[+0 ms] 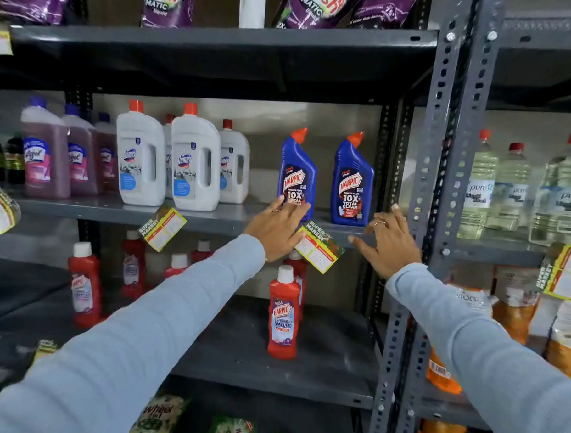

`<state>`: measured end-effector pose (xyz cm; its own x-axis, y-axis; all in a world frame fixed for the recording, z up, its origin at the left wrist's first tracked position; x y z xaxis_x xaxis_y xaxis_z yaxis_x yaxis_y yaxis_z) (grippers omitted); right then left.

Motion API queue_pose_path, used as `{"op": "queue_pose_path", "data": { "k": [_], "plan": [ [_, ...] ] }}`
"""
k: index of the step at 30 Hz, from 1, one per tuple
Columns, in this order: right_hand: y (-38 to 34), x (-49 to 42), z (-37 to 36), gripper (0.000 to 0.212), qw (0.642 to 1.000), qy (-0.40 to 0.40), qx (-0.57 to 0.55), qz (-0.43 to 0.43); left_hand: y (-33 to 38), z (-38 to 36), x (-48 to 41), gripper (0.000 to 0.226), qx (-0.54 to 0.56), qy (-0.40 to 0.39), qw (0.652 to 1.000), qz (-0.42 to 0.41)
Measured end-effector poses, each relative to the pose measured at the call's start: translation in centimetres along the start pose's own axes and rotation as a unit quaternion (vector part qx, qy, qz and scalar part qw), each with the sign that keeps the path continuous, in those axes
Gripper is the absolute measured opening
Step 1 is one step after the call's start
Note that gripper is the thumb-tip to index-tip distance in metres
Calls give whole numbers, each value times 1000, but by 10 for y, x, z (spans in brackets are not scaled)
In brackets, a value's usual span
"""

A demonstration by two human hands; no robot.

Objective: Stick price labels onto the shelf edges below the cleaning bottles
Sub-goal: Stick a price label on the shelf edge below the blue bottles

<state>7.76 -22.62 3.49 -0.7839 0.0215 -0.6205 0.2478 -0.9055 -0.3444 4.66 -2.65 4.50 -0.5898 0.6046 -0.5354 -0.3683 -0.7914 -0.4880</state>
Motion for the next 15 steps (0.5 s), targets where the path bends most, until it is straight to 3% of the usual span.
{"op": "queue_pose_path", "data": {
  "k": [3,6,11,15],
  "plan": [
    [2,-6,-31,60,994,-92,41,-35,-10,-30,-5,58,107,-53,992,25],
    [-6,-11,-47,57,993,-110,12,-51,-15,-46,-13,52,220,-79,971,54],
    [-17,-20,-56,44,992,-86,11,-91,-15,-40,-45,21,127,-121,985,-12],
    [-19,-22,-55,40,991,-77,34,-102,-16,-39,-58,16,134,-153,979,-14]
  ]
}}
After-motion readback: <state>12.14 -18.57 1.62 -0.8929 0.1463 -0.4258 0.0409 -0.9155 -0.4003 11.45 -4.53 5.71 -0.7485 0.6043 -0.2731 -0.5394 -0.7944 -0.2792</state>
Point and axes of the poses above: each hand's wrist, its own x-axis away from the middle knuckle, its own z-axis out of the back of the hand, y = z × x, the point moved 7 cm from there along -x, towards the middle knuckle, and after that the axes turned 15 degrees about -z, right-handed, at the moved point
